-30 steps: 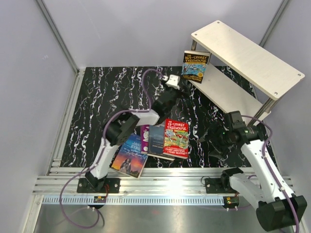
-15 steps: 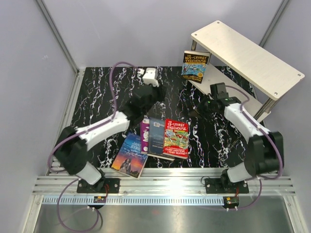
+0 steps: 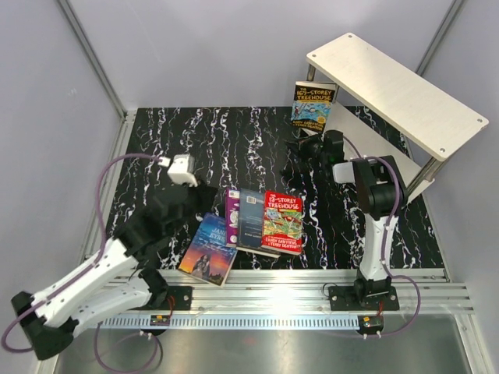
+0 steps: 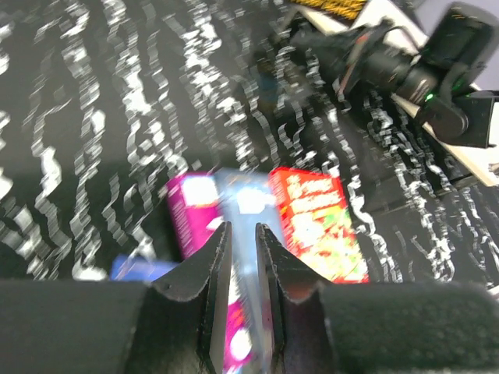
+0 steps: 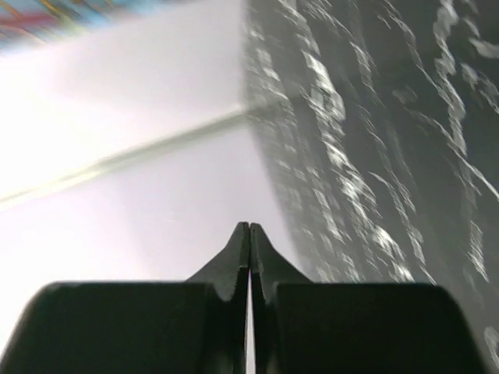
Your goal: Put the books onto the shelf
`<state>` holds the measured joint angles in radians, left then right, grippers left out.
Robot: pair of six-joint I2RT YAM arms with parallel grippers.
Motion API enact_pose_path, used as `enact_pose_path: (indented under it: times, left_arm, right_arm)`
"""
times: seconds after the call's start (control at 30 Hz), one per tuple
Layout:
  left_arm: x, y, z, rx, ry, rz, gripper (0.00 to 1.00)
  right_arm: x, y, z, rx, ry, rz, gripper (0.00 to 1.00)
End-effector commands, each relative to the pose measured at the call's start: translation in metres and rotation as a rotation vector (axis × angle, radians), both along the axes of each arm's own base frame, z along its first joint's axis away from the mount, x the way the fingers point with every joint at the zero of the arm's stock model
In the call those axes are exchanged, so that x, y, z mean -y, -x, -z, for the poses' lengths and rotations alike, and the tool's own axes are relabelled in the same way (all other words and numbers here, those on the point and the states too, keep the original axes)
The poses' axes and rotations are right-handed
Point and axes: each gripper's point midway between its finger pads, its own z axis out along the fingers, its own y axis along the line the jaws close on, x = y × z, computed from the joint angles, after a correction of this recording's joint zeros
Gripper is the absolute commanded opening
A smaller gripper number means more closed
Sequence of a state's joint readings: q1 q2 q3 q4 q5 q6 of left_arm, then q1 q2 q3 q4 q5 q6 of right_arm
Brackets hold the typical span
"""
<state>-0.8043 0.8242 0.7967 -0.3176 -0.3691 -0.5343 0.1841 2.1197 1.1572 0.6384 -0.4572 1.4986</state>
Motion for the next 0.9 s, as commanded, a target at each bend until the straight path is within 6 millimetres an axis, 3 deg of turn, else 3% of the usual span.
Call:
enact_pose_path:
  times: [0.0,0.13,0.27,0.3,0.33,0.47,0.5,0.53,0.6,0.63,0.83,0.87]
  left_arm:
    - [-0.038,0.019,0.018,-0.042,-0.029,-0.098,0.21]
    - [-0.051,0.027,0.027,-0.049,-0.039,-0.121,0.21]
    - [-0.047,0.024,0.033,-0.061,-0.051,-0.118,0.21]
    - [-0.044,0.023,0.034,-0.064,-0.052,-0.109,0.21]
    - [-0.041,0.022,0.034,-0.068,-0.049,-0.105,0.21]
    - [-0.025,0.014,0.035,-0.085,-0.049,-0.072,0.20]
    - [-0.023,0.013,0.036,-0.088,-0.054,-0.068,0.20]
    - [-0.021,0.013,0.036,-0.088,-0.053,-0.063,0.20]
    - [-0.018,0.011,0.037,-0.092,-0.061,-0.058,0.20]
    - [-0.018,0.011,0.036,-0.089,-0.061,-0.056,0.20]
    - [-0.018,0.009,0.042,-0.092,-0.071,-0.060,0.20]
    - [-0.018,0.009,0.042,-0.088,-0.068,-0.061,0.20]
  right_arm:
    - [0.034,-0.038,-0.054,0.169,-0.269,0.171,0.00]
    - [0.069,-0.052,-0.075,0.264,-0.330,0.244,0.00]
    - [0.089,-0.066,-0.079,0.272,-0.295,0.278,0.00]
    - [0.091,-0.073,-0.086,0.285,-0.297,0.279,0.00]
    - [0.093,-0.079,-0.079,0.274,-0.294,0.282,0.00]
    - [0.099,-0.104,-0.080,0.281,-0.288,0.290,0.00]
    - [0.100,-0.112,-0.092,0.309,-0.285,0.288,0.00]
    - [0.101,-0.118,-0.080,0.278,-0.278,0.294,0.00]
    - [0.106,-0.128,-0.088,0.297,-0.280,0.304,0.00]
    - [0.108,-0.132,-0.081,0.282,-0.278,0.309,0.00]
    - [0.114,-0.125,-0.088,0.286,-0.287,0.325,0.00]
    - [0.132,-0.124,-0.088,0.289,-0.282,0.349,0.00]
